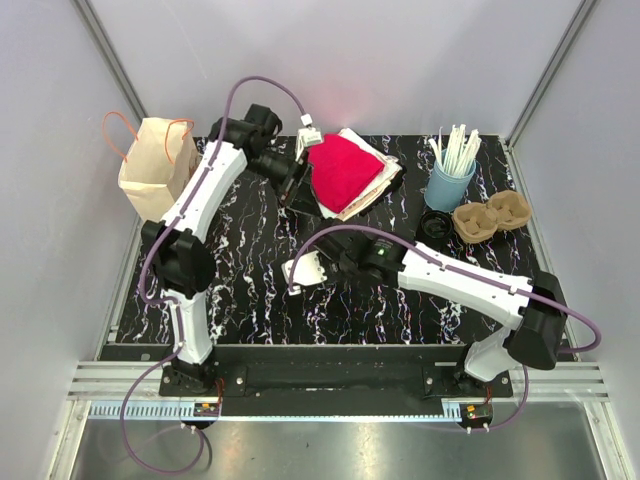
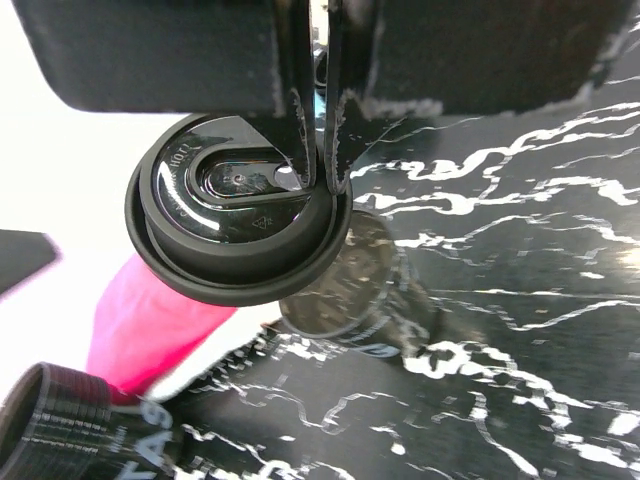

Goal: Pack the takeout coffee

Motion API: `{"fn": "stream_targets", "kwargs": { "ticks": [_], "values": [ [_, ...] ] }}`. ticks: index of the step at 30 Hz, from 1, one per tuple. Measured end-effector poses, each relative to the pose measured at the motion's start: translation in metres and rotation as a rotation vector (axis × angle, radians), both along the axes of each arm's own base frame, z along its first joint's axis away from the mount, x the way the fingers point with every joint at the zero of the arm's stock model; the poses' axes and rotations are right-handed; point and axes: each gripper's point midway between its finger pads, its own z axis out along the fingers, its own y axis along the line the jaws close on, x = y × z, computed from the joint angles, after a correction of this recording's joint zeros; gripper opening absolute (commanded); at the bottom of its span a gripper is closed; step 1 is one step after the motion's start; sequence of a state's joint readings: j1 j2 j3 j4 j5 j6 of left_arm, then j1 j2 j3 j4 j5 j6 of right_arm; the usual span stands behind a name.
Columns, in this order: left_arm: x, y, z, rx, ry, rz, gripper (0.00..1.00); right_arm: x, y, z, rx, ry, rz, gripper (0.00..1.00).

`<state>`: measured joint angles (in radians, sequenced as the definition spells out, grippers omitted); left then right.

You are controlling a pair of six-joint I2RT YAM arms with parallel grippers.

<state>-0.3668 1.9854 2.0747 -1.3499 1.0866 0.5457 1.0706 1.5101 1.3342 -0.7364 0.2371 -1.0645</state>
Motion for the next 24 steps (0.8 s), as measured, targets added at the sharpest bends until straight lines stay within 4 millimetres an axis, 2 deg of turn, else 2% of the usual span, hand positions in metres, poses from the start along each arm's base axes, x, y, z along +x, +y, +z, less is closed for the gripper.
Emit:
{"fn": "stream_targets", "kwargs": {
  "ticks": [3,9,12,15,17,19,24],
  "values": [
    [0.01,0.004,0.016,-0.019,-0.05,0.024,0.98,-0.007,-0.001,0.001,0.01,0.038,-0.001,0.0],
    [0.031,0.022,0.036,-0.037,-0.096,0.095,0.99,-0.018,-0.002,0.01,0.054,0.093,-0.01,0.0],
    [0.05,0.052,0.036,-0.033,-0.065,0.197,0.99,-0.021,-0.004,0.013,0.078,0.121,-0.019,0.0],
    [0.07,0.093,0.032,-0.042,-0.05,0.326,0.99,-0.02,-0.005,0.016,0.117,0.17,-0.042,0.0],
    [0.074,0.119,0.024,-0.041,-0.047,0.412,0.99,-0.01,-0.013,0.021,0.148,0.206,-0.089,0.0],
    [0.067,0.133,0.016,-0.027,-0.057,0.47,0.99,0.005,-0.019,0.031,0.198,0.244,-0.145,0.0],
    [0.047,0.128,0.018,-0.013,-0.231,0.509,0.99,0.039,-0.021,0.044,0.272,0.324,-0.246,0.0]
  ]
}}
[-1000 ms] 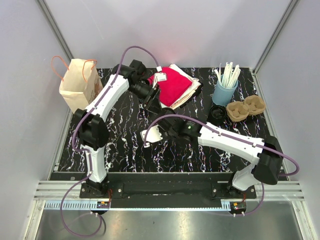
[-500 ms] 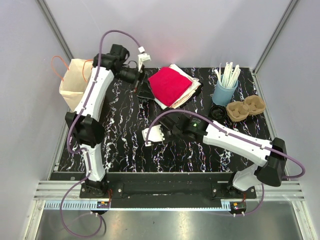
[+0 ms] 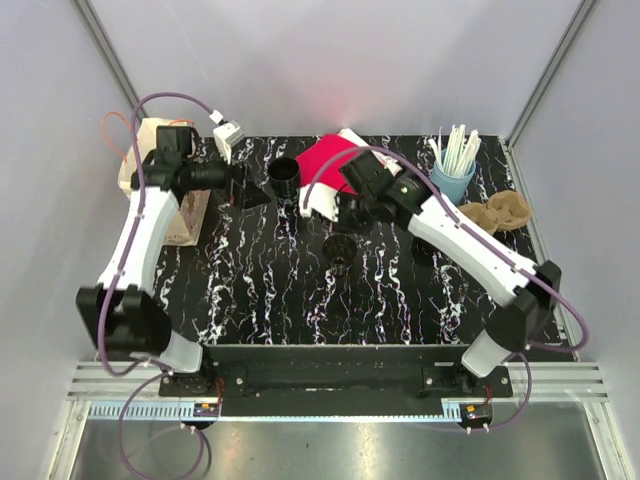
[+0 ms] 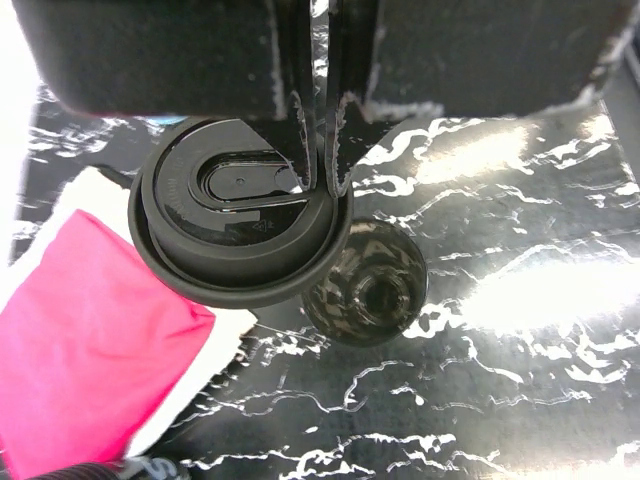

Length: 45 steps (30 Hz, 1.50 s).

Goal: Pack the takeout coffee

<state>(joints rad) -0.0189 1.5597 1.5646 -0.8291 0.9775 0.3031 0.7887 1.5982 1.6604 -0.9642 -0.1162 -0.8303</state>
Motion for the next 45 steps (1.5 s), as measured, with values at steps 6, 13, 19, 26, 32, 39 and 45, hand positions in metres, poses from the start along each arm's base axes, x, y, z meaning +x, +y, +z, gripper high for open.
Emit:
{"fn": "stream_targets", "kwargs": {
  "ticks": [6,13,19,26,32,39,45],
  "values": [
    [-0.03,-0.006,0.011,0.093,-0.344,0.064,0.99,0.014,0.006,-0.021,0.014,0.142,-0.056,0.0],
    [-0.03,-0.009,0.009,0.104,-0.52,0.113,0.99,0.012,0.011,-0.047,-0.012,0.264,-0.108,0.0],
    [-0.031,-0.013,-0.031,0.117,-0.485,0.102,0.99,0.01,0.014,-0.055,-0.013,0.329,-0.129,0.0],
    [-0.026,-0.018,-0.024,0.085,-0.577,0.087,0.99,0.011,0.016,-0.069,-0.025,0.376,-0.149,0.0],
    [-0.034,-0.021,-0.047,0.067,-0.548,0.062,0.99,0.008,0.014,-0.076,-0.037,0.395,-0.163,0.0],
    [-0.036,-0.022,-0.048,0.058,-0.544,0.057,0.99,0.003,0.01,-0.086,-0.06,0.418,-0.168,0.0],
    [-0.035,-0.022,-0.046,0.047,-0.541,0.068,0.99,0.002,0.011,-0.086,-0.063,0.418,-0.163,0.0]
  ]
}}
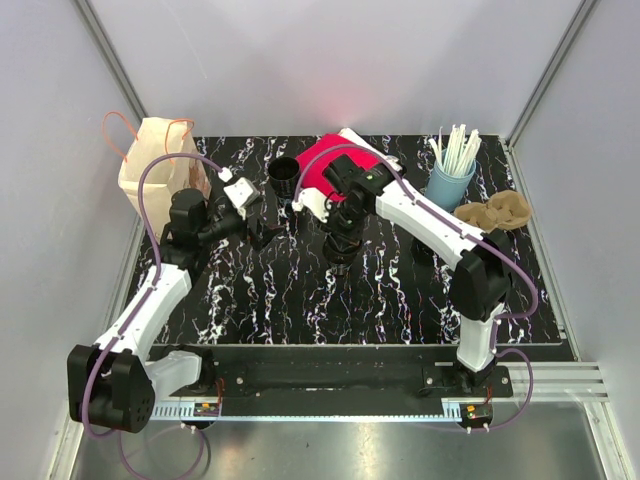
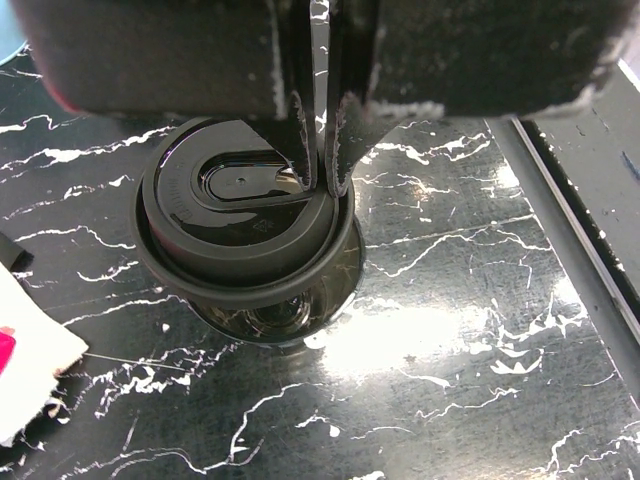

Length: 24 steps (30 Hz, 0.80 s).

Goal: Pack the takeout coffee

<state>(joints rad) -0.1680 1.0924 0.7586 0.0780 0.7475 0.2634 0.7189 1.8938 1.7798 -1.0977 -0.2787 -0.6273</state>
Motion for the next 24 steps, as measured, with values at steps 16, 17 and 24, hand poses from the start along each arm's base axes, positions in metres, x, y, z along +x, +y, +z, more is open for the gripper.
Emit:
{"fn": "stream_targets", "kwargs": {
  "ticks": [16,17,24],
  "values": [
    [0.0,0.002,0.002,-0.005,0.0,0.007,0.99,-0.012,0.012,-0.015,-0.047,0.007,0.051,0.0],
    [0.0,0.002,0.002,-0.006,0.0,0.006,0.99,-0.012,0.011,-0.015,-0.049,0.006,0.051,0.0],
    [0.0,0.003,0.002,-0.007,0.002,0.009,0.99,-0.011,0.011,-0.018,-0.055,0.01,0.054,0.0]
  ]
}}
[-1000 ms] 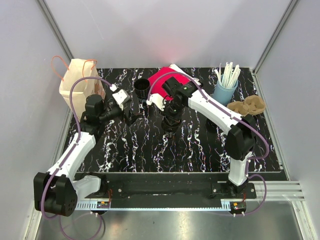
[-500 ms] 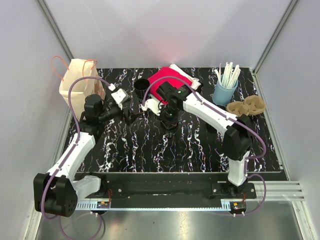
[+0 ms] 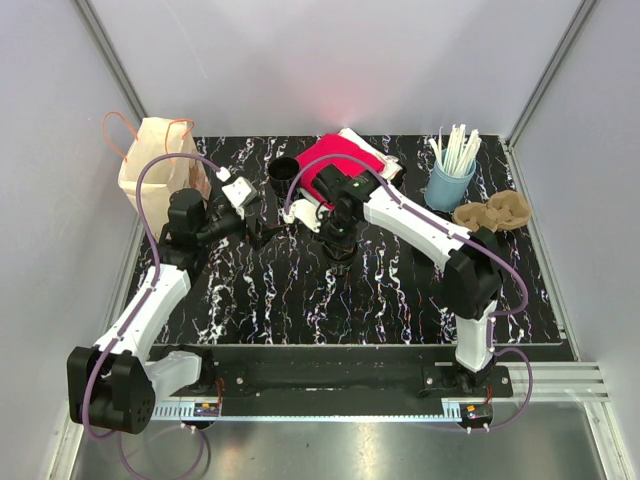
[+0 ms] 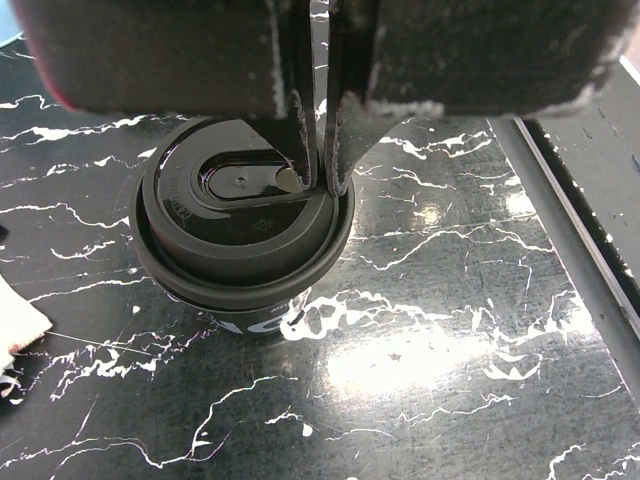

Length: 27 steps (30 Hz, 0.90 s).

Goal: Pack the takeout coffee

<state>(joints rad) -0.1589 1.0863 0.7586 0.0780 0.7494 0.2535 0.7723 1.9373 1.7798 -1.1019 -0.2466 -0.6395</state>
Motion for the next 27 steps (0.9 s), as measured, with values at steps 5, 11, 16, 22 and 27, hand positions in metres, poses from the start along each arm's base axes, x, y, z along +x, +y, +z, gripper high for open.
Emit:
{"fn": "stream_targets", "kwargs": {
  "ticks": [5,11,16,22,27],
  "values": [
    [-0.0001,0.0003,0.0001,-0.001,0.0,-0.001,0.99,0.0004,0.0,-0.0072,-0.014,0.011,0.002,0.0],
    [-0.0002,0.0003,0.0003,-0.002,0.0,-0.003,0.99,0.0007,0.0,-0.0088,-0.017,0.013,0.004,0.0],
    [-0.0004,0.0002,0.0002,-0.002,0.001,-0.004,0.99,0.0009,0.0,-0.009,-0.017,0.012,0.007,0.05],
    [-0.0003,0.0002,0.0003,-0.002,0.0,-0.004,0.99,0.001,0.0,-0.009,-0.017,0.011,0.009,0.19],
    [-0.0005,0.0001,0.0003,-0.002,0.001,-0.004,0.99,0.0011,-0.0001,-0.009,-0.018,0.01,0.009,0.2]
  ]
}}
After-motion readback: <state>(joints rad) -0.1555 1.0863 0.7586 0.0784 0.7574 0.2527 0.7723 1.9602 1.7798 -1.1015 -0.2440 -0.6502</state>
